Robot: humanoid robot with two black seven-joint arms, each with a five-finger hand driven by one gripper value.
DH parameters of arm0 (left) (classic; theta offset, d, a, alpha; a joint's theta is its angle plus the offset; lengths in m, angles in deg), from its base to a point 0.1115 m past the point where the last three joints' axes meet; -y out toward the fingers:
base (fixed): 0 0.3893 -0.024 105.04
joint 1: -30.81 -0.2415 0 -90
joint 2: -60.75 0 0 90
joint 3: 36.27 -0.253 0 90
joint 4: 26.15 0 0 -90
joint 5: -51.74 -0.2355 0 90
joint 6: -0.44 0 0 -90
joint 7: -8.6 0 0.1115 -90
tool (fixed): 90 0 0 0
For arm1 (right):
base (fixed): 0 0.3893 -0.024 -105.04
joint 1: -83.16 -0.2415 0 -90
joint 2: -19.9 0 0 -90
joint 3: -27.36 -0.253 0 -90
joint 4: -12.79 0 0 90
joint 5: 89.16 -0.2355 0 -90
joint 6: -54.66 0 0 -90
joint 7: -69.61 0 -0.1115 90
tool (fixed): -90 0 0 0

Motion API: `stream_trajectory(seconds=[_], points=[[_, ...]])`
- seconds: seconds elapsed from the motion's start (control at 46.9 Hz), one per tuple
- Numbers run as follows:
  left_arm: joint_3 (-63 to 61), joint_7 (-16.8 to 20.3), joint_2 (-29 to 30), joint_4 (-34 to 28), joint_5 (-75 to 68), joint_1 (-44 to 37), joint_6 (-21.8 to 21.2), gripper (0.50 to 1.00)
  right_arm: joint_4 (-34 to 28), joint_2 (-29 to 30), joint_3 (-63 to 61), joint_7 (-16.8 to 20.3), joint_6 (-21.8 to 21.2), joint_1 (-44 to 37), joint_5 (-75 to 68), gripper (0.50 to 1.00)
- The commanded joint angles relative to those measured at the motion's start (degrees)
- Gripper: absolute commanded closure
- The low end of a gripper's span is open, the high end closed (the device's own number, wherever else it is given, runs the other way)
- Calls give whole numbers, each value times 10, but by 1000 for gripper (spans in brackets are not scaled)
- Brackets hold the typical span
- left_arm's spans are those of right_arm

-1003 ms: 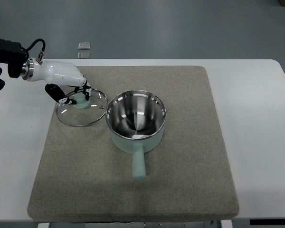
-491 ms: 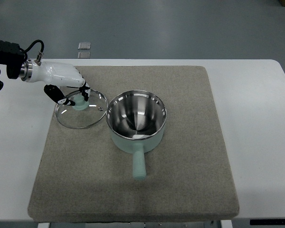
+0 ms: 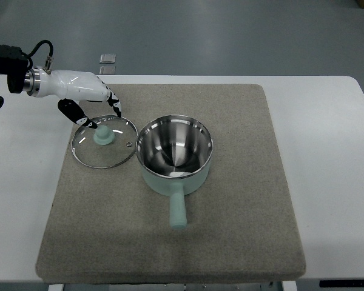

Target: Place lid left of pot with left hand

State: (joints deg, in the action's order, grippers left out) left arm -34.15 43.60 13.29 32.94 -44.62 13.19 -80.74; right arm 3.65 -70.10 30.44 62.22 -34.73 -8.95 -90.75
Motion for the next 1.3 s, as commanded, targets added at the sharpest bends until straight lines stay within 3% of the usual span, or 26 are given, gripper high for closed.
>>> stream_trajectory(seconds=[0.0, 0.341, 0.363, 0.405, 0.427, 0.597, 0.917, 1.109, 1.28], points=[[31, 0, -2, -1, 54, 0, 1, 742, 0, 0, 0, 0, 0, 0, 0, 576], [123, 0, -7, -49, 293, -2, 0, 731, 0, 0, 0, 0, 0, 0, 0, 576], [123, 0, -8, -55, 307, -3, -2, 714, 0, 0, 0, 0, 0, 0, 0, 576], [126, 0, -10, -66, 339, -2, -3, 545, 0, 0, 0, 0, 0, 0, 0, 576], [126, 0, -10, -72, 355, -2, -4, 512, 0, 0, 0, 0, 0, 0, 0, 576], [125, 0, -26, -131, 481, -4, -4, 512, 0, 0, 1, 0, 0, 0, 0, 576], [119, 0, -109, -310, 730, -7, -5, 508, 0, 0, 0, 0, 0, 0, 0, 576], [121, -85, -163, -405, 802, -7, -4, 506, 0, 0, 0, 0, 0, 0, 0, 576], [125, -134, -177, -421, 886, -9, -6, 506, 0, 0, 0, 0, 0, 0, 0, 576]])
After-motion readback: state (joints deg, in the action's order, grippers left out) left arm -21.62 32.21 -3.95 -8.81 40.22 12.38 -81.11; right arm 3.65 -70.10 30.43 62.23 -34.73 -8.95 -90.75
